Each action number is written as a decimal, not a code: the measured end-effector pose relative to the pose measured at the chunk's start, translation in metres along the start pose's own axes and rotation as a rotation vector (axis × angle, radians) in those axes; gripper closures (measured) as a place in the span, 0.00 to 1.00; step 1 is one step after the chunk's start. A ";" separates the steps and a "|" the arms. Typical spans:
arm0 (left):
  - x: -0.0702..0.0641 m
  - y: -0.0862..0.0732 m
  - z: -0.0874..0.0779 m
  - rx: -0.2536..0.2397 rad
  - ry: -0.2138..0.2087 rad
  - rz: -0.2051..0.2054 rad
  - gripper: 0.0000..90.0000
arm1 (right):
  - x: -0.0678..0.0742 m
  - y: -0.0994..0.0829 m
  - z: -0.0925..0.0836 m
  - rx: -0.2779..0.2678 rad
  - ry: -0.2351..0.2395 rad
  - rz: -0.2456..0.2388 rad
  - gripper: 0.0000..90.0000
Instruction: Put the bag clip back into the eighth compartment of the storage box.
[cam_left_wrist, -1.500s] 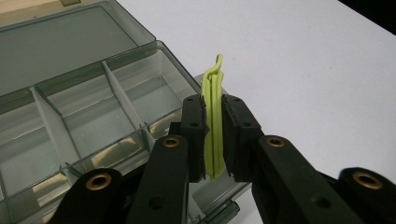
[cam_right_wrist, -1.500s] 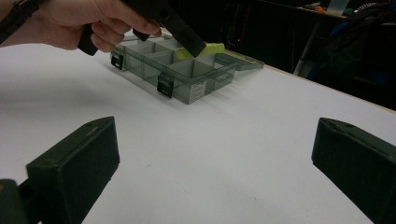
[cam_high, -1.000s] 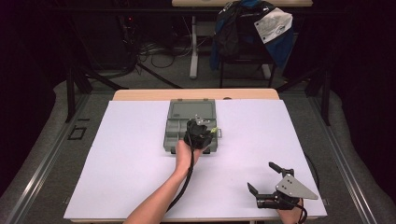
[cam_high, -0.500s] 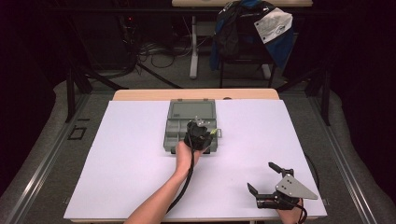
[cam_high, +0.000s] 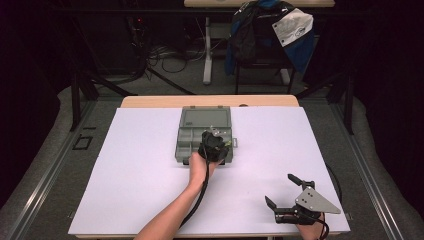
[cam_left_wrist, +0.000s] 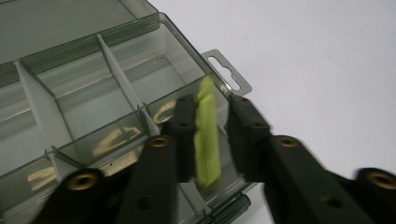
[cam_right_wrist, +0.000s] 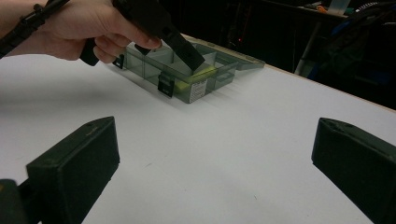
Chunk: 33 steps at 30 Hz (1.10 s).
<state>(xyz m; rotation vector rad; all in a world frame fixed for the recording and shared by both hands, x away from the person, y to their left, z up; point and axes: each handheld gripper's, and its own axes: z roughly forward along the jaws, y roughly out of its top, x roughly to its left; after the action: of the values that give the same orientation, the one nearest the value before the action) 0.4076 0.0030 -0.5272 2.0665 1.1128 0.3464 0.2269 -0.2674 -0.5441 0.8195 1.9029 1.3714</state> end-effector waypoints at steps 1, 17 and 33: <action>0.000 0.000 0.000 -0.002 -0.006 0.000 0.70 | 0.000 0.000 0.000 0.002 0.000 0.001 0.00; 0.001 -0.020 -0.040 -0.061 -0.038 0.123 0.17 | 0.000 -0.001 0.001 0.010 0.005 0.007 0.00; 0.013 -0.070 -0.101 -0.137 -0.018 0.204 0.12 | 0.001 -0.001 0.002 0.010 0.008 0.001 0.00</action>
<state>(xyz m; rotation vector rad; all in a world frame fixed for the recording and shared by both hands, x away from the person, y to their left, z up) 0.3178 0.0866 -0.5099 2.0603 0.8449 0.4886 0.2276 -0.2659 -0.5454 0.8211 1.9168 1.3691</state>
